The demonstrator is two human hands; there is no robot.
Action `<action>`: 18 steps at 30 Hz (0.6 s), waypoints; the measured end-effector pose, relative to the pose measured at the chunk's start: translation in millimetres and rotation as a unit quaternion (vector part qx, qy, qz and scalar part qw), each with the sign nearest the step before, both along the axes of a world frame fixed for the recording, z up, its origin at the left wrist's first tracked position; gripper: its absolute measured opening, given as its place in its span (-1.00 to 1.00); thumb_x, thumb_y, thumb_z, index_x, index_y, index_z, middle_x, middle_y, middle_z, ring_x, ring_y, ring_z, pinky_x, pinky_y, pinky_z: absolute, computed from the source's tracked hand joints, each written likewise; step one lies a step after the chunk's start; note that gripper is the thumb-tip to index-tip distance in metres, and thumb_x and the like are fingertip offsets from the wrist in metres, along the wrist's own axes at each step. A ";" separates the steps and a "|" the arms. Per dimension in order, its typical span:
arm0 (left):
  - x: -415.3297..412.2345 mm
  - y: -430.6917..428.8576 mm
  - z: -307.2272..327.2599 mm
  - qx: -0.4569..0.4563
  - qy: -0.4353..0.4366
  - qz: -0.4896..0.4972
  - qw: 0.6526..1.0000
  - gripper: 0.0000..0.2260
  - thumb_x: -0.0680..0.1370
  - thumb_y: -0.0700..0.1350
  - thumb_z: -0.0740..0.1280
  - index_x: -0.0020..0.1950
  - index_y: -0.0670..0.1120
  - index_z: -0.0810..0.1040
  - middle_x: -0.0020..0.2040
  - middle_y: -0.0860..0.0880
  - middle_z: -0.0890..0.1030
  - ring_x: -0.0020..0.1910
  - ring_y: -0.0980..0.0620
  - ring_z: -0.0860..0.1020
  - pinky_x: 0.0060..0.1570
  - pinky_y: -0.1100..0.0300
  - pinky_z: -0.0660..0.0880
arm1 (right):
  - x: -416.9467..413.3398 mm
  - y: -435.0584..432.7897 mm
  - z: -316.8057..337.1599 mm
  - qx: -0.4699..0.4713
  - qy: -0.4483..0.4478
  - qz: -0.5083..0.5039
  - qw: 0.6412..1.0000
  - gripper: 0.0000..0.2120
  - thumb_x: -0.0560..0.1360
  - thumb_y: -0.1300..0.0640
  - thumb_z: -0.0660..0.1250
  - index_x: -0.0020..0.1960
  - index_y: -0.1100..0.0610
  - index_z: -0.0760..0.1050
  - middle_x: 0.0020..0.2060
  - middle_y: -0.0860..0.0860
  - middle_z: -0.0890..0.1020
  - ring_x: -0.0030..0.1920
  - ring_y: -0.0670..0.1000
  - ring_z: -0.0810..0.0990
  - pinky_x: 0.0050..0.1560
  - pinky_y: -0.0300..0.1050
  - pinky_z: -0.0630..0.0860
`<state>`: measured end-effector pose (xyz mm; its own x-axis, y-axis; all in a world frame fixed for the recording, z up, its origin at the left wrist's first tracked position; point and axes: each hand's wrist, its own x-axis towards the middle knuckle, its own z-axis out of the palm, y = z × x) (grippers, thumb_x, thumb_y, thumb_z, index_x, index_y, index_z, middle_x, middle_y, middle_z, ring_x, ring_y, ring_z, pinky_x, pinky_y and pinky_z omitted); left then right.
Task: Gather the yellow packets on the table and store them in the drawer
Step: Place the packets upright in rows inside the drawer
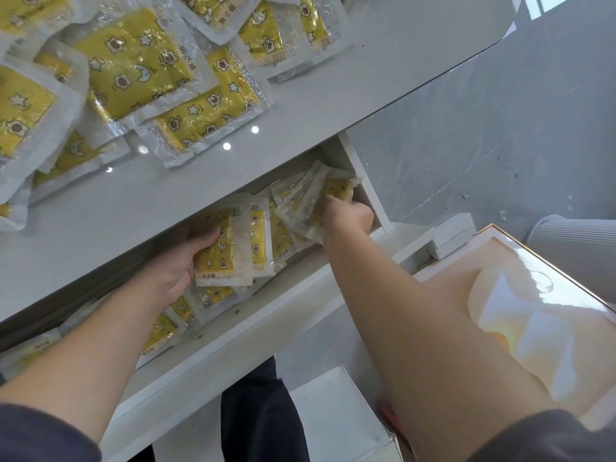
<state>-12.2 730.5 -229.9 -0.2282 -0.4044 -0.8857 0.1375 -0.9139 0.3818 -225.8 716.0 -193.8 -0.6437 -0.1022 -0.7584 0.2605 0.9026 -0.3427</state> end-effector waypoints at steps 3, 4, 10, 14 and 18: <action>1.7 -0.3 1.1 0.000 0.009 0.010 1.000 -0.80 0.38 -0.12 0.36 0.00 -0.04 0.51 -0.28 0.04 0.71 -0.28 0.09 0.68 -0.09 0.04 0.53 | -9.4 -0.2 8.6 0.035 0.066 0.217 0.973 -0.93 0.47 0.24 0.35 -0.17 0.14 0.48 -0.28 0.00 0.49 -0.26 0.01 0.49 -0.47 -0.27 0.37; 2.1 0.0 0.6 -0.003 0.010 0.013 1.000 -0.82 0.41 -0.13 0.35 -0.01 -0.04 0.50 -0.28 0.05 0.70 -0.28 0.10 0.68 -0.11 0.06 0.54 | -14.5 -1.2 10.6 0.035 0.088 0.292 0.952 -0.88 0.46 0.27 0.30 -0.23 0.12 0.45 -0.31 -0.02 0.44 -0.30 -0.01 0.45 -0.52 -0.28 0.31; 2.0 5.3 -1.1 -0.026 0.014 0.015 0.999 -0.76 0.40 -0.15 0.36 0.06 -0.03 0.53 -0.19 0.04 0.72 -0.19 0.09 0.69 -0.25 0.16 0.63 | -26.2 -7.9 14.3 0.085 0.214 0.569 0.789 -0.77 0.53 0.38 0.22 0.14 0.21 0.50 -0.15 0.08 0.49 -0.19 0.07 0.46 -0.20 -0.11 0.44; 3.0 9.2 -3.9 -0.031 0.008 0.028 0.999 -0.83 0.52 -0.22 0.31 0.07 -0.01 0.54 -0.14 0.04 0.72 -0.14 0.08 0.69 -0.25 0.18 0.63 | -24.3 -5.8 20.2 0.075 0.234 0.575 0.781 -0.77 0.57 0.30 0.19 0.21 0.19 0.43 -0.12 0.06 0.46 -0.16 0.07 0.45 -0.18 -0.09 0.40; 9.6 9.3 -0.6 -0.018 0.019 0.047 0.999 -0.82 0.48 -0.18 0.33 0.06 -0.01 0.51 -0.14 0.03 0.71 -0.15 0.07 0.69 -0.19 0.15 0.64 | -22.9 0.0 9.0 0.014 0.158 0.648 0.745 -0.74 0.56 0.18 0.17 0.21 0.18 0.48 0.08 0.08 0.56 0.00 0.08 0.55 -0.08 -0.06 0.54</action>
